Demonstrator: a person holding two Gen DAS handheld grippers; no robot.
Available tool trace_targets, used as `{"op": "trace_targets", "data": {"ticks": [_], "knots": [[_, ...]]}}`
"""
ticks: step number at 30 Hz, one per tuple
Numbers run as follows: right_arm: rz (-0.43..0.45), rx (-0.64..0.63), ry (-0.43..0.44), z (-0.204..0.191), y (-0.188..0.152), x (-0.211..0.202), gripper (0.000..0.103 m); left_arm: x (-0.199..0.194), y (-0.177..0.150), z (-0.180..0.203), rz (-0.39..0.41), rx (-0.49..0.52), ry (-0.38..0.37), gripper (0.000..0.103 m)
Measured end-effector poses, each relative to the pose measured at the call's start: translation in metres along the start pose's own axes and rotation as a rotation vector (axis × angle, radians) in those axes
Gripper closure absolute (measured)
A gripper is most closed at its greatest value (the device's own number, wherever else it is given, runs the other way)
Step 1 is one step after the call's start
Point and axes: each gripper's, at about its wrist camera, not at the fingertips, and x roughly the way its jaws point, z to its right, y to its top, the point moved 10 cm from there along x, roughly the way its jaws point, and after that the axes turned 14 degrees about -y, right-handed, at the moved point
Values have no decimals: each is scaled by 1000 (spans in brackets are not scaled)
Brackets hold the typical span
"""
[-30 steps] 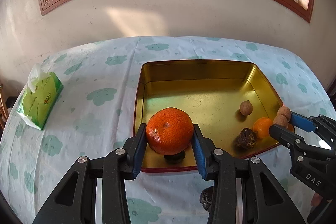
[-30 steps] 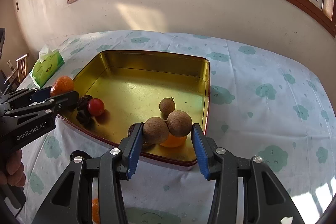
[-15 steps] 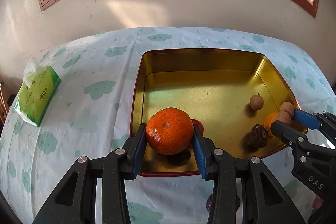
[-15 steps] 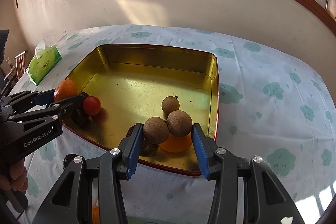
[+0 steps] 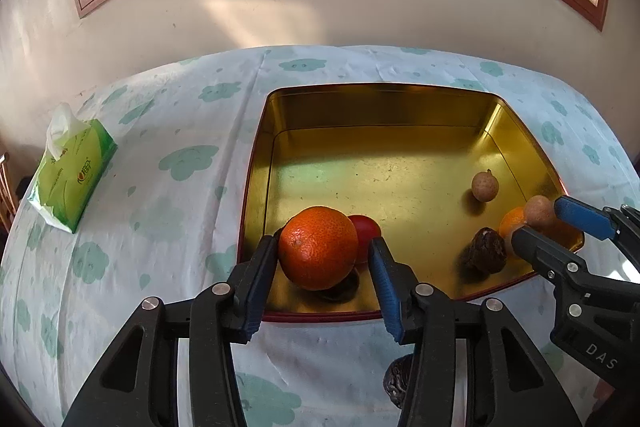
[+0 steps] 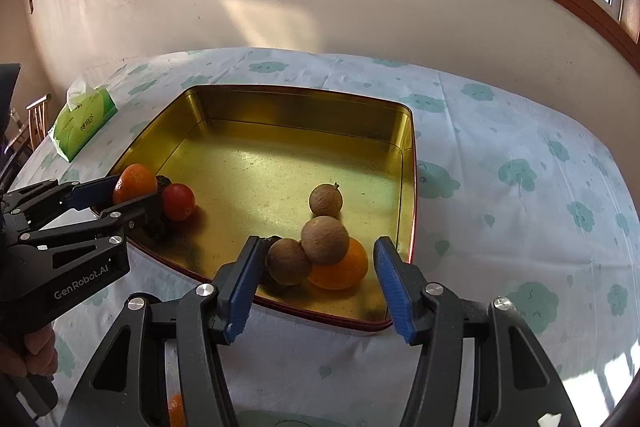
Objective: Organize fruits
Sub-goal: 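Carry the longans and orange into the tin and open both tools, then move the right tool to the last orange and close on it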
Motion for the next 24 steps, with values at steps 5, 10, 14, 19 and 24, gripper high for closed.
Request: {"op": "trace_targets", "data": {"ticks": [5, 10, 14, 19, 24], "knots": [[16, 2, -1, 1, -3, -17, 48, -18, -4, 8, 28, 21, 0, 49], [30, 13, 5, 1, -12, -41, 48, -42, -15, 14, 53, 23, -3, 49], [44, 21, 13, 0, -26, -64, 47, -65, -31, 16, 71, 15, -2, 49], [34, 21, 26, -1, -61, -85, 47, -83, -68, 17, 63, 3, 7, 48], [-6, 24, 32, -4, -102, -94, 47, -87, -110, 12, 33, -25, 23, 48]]}}
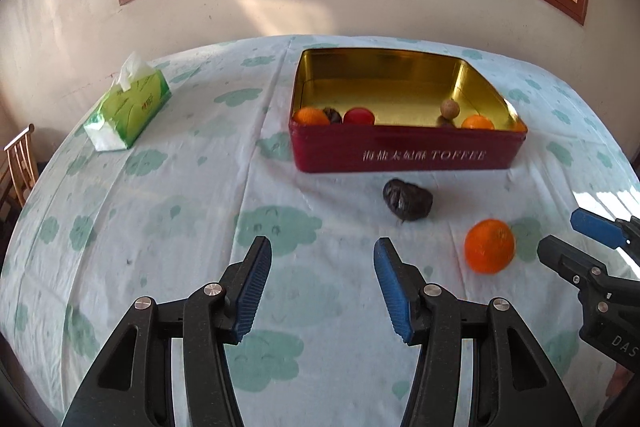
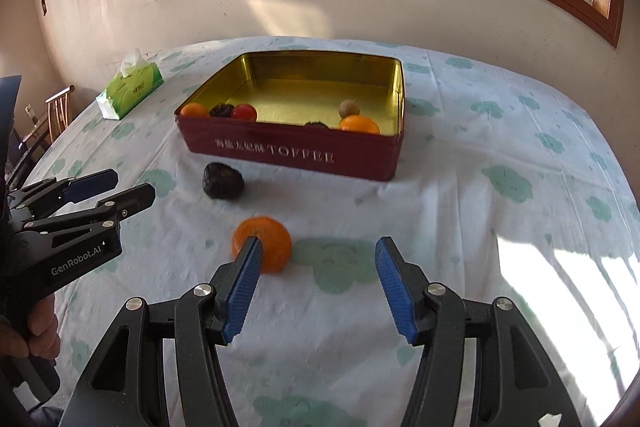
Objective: Organize fruits
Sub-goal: 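Move the right tool to the last orange and close on it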
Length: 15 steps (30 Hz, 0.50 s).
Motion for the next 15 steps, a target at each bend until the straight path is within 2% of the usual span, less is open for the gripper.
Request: {"op": "trace_targets", "data": {"ticks": [6, 15], "knots": [[-31, 16, 26, -8, -29, -3, 47, -8, -28, -6, -6, -25, 12, 48], [-39, -8, 39, -30, -25, 9, 48, -5, -40, -15, -23, -37, 27, 48]]}}
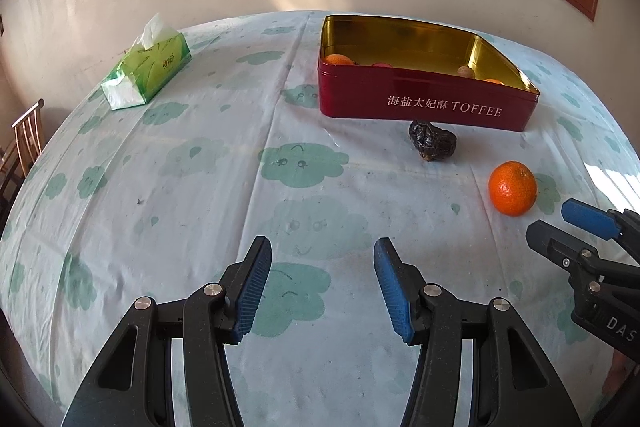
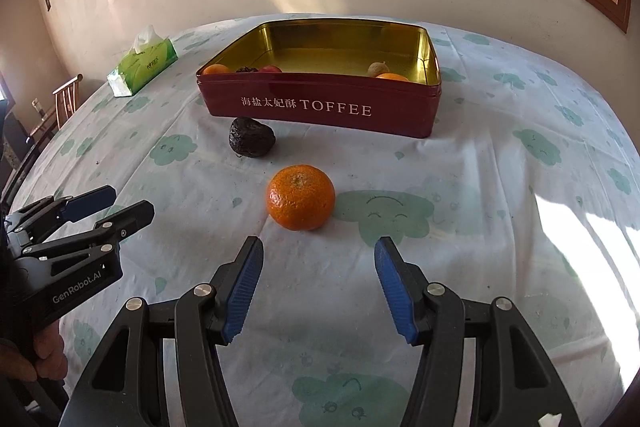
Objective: Organize fruits
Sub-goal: 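Move the right tool to the last orange and close on it, then close the left tool on the dark dried date while the right tool holds the orange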
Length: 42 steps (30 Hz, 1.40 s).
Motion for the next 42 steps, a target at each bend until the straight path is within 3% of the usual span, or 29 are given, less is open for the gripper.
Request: {"op": "trace_targets", "data": {"ticks": [6, 13, 21, 34, 42], "knots": [[-4, -23, 0, -10, 13, 15, 50, 8, 4, -1, -11, -2, -4, 48], [-4, -31, 6, -17, 18, 27, 63, 19, 9, 1, -19, -8, -14, 48], [8, -40, 1, -17, 17, 28, 65, 27, 14, 7, -22, 2, -17, 48], [10, 50, -135, 64, 24, 38, 65, 44, 29, 42, -13, 46, -71, 48], [1, 105, -149, 95, 20, 46, 65, 57, 43, 64, -5, 69, -99, 48]]}}
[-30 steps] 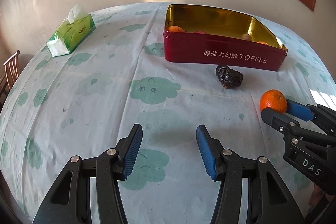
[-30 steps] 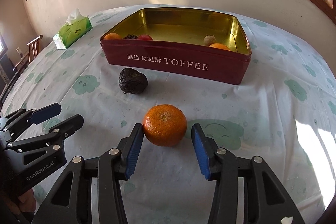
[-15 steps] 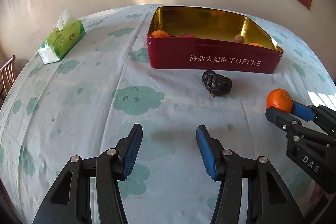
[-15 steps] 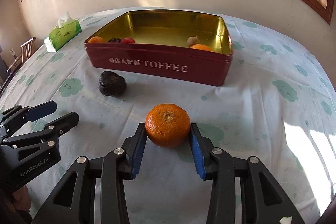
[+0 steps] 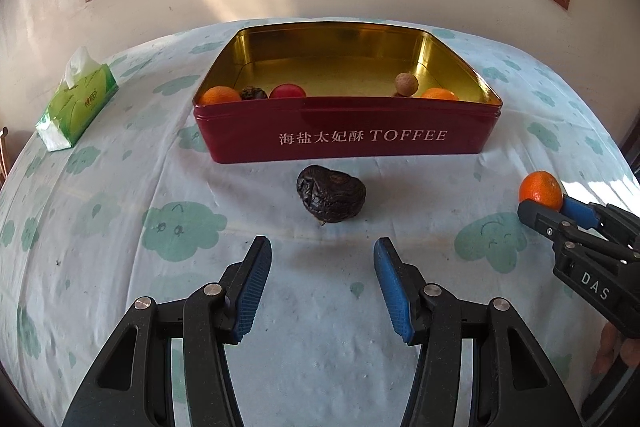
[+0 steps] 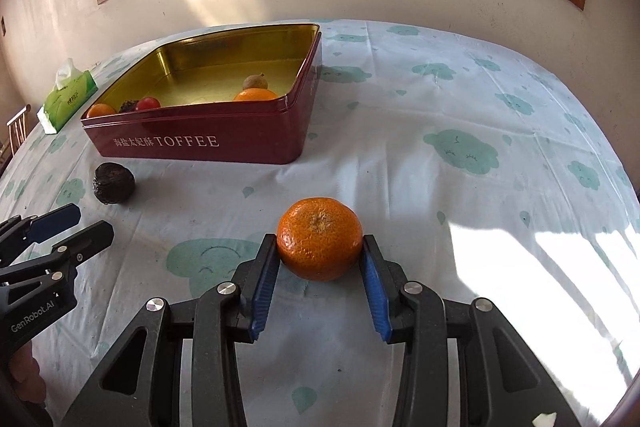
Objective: Organize fruits
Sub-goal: 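Close the left tool on the dark dried date while the right tool holds the orange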
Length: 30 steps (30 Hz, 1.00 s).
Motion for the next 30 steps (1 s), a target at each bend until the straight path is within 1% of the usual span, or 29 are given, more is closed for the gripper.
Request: {"op": "trace_targets", "data": {"ticks": [5, 9, 16, 17, 19, 20, 21, 30], "knots": [[0, 4, 6, -1, 0, 1, 65, 11, 8, 1, -4, -9, -8, 48], [-3, 7, 11, 0, 0, 1, 64, 20, 11, -2, -18, -7, 3, 48], [-3, -8, -5, -2, -1, 2, 64, 22, 15, -4, 2, -4, -2, 48], [-3, -8, -5, -3, -1, 1, 64, 22, 15, -3, 5, 1, -3, 49], [-3, -9, -7, -2, -1, 2, 64, 22, 15, -2, 8, 7, -16, 54], [-3, -10, -7, -2, -1, 2, 64, 21, 15, -1, 9, 12, -18, 61], [-3, -10, -8, -2, -1, 2, 64, 21, 15, 0, 10, 15, -21, 65], [-3, -13, -12, -2, -1, 2, 64, 17, 13, 2, 11, 20, -17, 68]]}}
